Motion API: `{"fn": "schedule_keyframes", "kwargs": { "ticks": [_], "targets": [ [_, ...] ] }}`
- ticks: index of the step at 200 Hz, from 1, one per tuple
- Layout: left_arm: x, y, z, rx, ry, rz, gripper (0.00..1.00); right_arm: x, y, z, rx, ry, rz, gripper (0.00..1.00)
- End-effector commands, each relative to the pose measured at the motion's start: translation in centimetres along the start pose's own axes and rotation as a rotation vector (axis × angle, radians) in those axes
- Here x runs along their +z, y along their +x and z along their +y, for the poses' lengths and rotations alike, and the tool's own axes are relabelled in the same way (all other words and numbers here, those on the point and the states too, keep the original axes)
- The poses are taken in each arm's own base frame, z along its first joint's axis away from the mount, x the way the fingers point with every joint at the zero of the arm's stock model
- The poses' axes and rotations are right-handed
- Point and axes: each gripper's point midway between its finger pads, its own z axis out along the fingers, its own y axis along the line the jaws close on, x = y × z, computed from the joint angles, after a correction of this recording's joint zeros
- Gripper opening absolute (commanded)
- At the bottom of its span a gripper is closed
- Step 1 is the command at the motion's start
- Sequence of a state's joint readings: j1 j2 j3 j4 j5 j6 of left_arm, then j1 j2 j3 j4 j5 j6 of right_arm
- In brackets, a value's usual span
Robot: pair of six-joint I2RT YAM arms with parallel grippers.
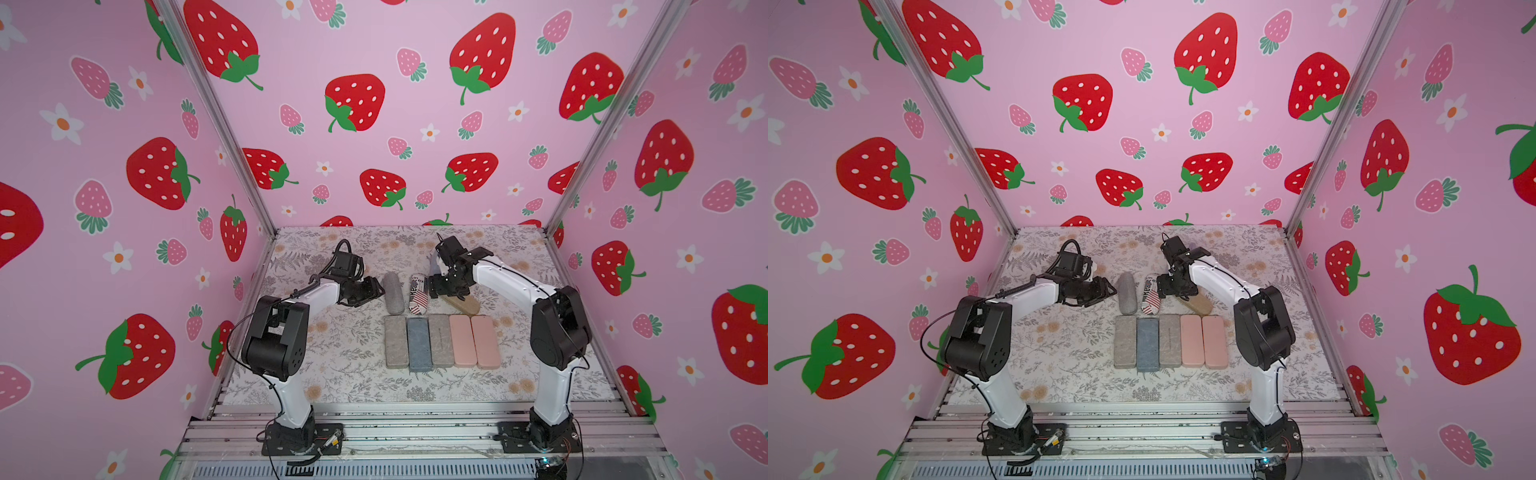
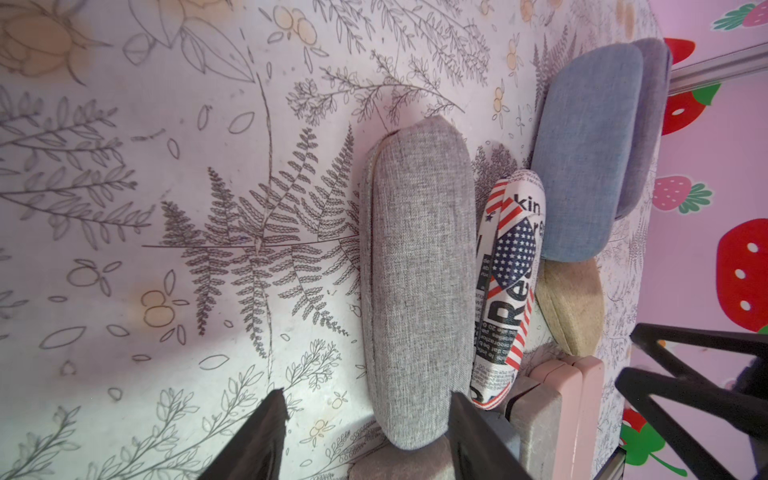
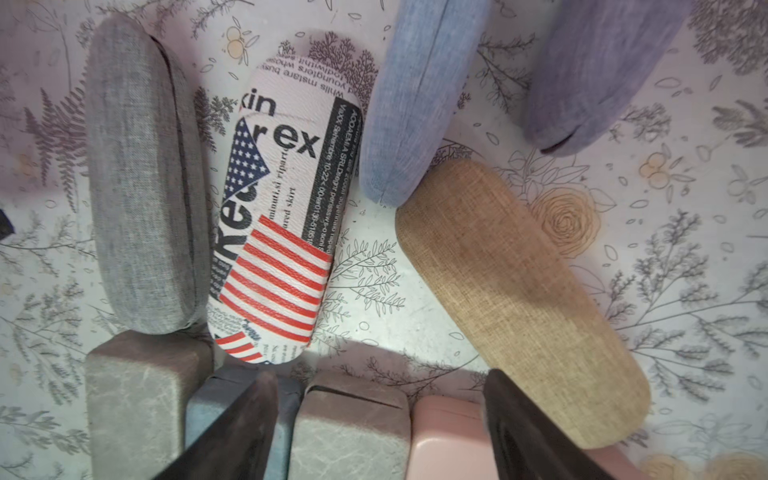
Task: Close the glasses case
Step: Adjust the glasses case at the center of the board.
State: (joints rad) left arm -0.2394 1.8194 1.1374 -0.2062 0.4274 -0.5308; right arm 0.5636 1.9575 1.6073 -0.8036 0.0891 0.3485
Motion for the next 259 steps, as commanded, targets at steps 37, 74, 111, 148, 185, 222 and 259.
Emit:
{"fn": "schedule_keyframes", "kwargs": {
  "ticks": [37, 74, 111, 148, 185, 222, 259],
  "targets": [
    [-0.2, 0.0, 0.0, -0.006, 0.003, 0.004, 0.62, 1.3, 1.6, -4.6, -0.11, 0.156, 0.12, 0.84],
    [0.2, 0.0, 0.2, -0.01, -0.003, 0.012, 0.62, 1.9, 1.4, -6.7, -0.117, 0.199, 0.137, 0.87],
    [0.6, -0.2, 0.3, -0.012, -0.006, 0.016, 0.62, 2.9, 1.6, -8.2, -0.131, 0.228, 0.177, 0.88],
    [0.9, -0.4, 0.4, -0.018, -0.008, 0.02, 0.62, 3.4, 1.8, -8.7, -0.139, 0.217, 0.201, 0.88],
    [1.3, -0.2, 0.5, -0.023, -0.007, 0.024, 0.62, 4.1, 2.2, -8.7, -0.142, 0.197, 0.225, 0.87],
    [1.6, -0.2, 0.6, -0.024, -0.008, 0.033, 0.62, 5.0, 2.0, -8.5, -0.138, 0.175, 0.24, 0.84],
    [2.0, -0.2, 0.8, -0.026, -0.01, 0.037, 0.62, 5.7, 1.4, -8.2, -0.128, 0.159, 0.238, 0.75]
  ]
}}
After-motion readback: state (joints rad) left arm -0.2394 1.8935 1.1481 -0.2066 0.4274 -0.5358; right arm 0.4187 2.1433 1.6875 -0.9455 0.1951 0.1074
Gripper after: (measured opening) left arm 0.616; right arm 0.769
